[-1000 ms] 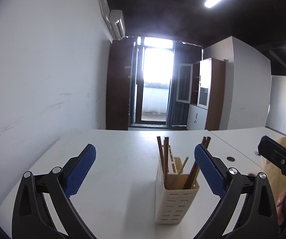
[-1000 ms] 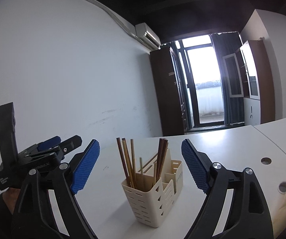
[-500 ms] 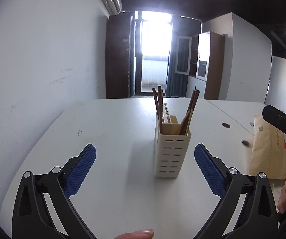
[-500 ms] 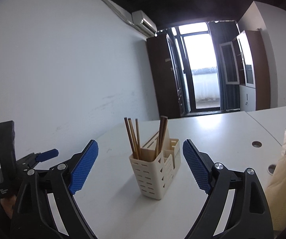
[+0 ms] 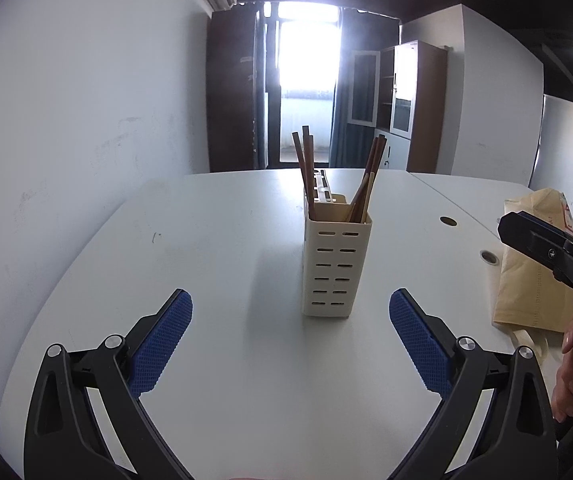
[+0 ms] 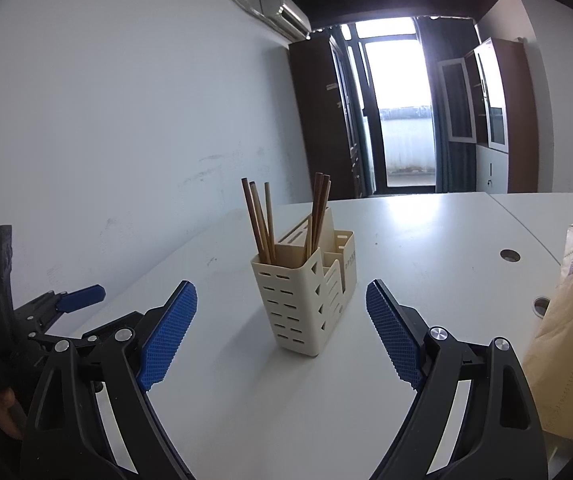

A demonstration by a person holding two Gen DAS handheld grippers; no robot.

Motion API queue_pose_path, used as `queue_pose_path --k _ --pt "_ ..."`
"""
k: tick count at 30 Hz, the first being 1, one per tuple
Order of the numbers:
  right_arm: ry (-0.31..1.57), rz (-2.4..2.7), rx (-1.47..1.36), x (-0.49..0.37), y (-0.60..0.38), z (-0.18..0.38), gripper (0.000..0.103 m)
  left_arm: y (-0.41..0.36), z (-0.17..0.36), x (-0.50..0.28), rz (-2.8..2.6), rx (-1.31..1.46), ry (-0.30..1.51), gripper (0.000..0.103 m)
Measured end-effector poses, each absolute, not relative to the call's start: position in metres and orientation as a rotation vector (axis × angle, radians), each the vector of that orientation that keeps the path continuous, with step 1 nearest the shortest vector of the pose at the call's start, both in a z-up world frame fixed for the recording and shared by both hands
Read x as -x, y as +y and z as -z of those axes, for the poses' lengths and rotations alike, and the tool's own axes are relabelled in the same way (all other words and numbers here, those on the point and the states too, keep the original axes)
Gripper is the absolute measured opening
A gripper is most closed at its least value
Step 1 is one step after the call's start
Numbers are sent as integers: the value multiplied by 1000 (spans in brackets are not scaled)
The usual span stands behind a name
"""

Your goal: Organize utensils

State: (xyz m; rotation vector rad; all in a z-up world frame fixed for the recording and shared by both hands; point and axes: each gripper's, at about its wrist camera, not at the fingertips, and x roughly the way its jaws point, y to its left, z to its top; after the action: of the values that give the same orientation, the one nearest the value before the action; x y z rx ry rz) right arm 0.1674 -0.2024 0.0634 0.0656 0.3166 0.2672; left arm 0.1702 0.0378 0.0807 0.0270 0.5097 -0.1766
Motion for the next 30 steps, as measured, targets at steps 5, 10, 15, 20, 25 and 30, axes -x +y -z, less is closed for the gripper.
queue_pose_path --k 5,10,15,20,25,30 --pt "320 -266 -65 -166 -202 -61 87 36 -79 -170 176 -28 520 97" --pt "328 -265 -60 -165 -200 -59 87 33 -78 -169 181 -29 523 97" --pt "333 -265 -58 -167 -198 -60 87 30 -76 -170 183 -32 528 97" --pt "337 -263 -58 -167 -197 -59 87 29 -76 -171 184 -32 529 97" --pt "340 -263 -58 -168 -197 -59 87 29 -75 -168 182 -33 531 97" --pt "342 -264 -58 -168 -198 -58 87 28 -74 -169 185 -34 534 97"
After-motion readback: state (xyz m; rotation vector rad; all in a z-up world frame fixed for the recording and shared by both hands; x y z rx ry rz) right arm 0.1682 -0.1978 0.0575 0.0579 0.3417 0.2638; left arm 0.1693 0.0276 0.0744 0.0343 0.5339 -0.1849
